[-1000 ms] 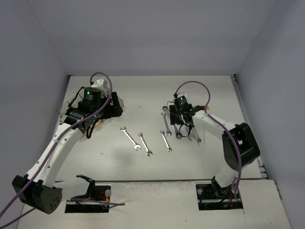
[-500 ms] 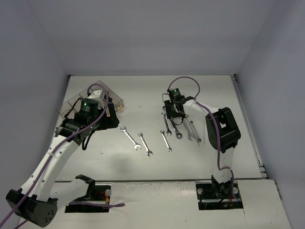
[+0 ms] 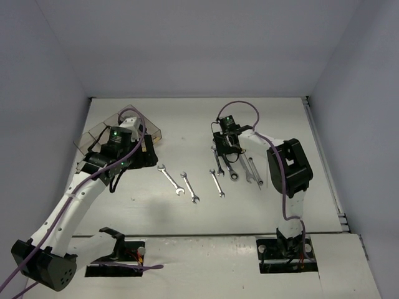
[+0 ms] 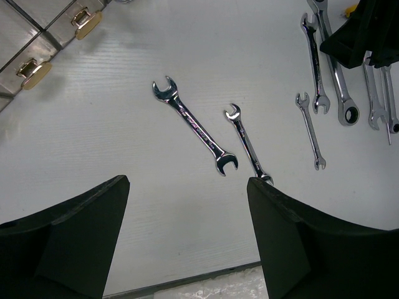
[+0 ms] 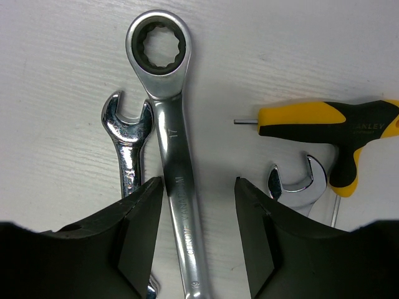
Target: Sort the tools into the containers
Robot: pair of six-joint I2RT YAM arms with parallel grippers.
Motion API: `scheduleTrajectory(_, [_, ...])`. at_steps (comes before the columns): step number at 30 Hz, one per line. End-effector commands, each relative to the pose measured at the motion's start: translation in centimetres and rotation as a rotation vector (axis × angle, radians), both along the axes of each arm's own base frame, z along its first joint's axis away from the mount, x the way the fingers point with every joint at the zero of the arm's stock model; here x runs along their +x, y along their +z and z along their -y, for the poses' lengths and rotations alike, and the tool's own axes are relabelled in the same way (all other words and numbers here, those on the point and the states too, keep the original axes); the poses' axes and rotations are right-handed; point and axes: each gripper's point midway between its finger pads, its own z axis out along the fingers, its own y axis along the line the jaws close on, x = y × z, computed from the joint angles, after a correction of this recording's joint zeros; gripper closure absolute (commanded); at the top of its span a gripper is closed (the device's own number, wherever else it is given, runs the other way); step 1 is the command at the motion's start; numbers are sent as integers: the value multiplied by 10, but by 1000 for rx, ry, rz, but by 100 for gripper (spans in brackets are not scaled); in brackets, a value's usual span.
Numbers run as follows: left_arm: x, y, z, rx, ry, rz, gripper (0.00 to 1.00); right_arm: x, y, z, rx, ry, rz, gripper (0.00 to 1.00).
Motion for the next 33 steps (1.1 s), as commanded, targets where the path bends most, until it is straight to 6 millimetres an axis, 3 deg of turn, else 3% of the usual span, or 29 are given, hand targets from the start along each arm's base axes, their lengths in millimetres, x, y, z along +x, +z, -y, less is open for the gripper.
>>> scheduleTrajectory(1, [11,17,9,-17,-35,46,26,-39,-22,9,-25,10,-148,54])
scheduleTrajectory(13, [21,18,23,6,-83,36,26,-68,-35,17,-129,22,-282,59])
scheduleTrajectory(23, [25,18,28,11,-104,33,26,-74,-40,6,-126,84,-322,63])
scheduleTrajectory(26, [26,17,31,6,-109,34,26,-73,-46,5,-132,89,-334,75])
scheduleTrajectory(30, [29,16,38,-6,-117,38,26,-73,-53,6,-144,91,-345,99])
scheduleTrajectory(33, [32,14,46,-26,-120,36,26,-68,-52,12,-174,76,-325,100])
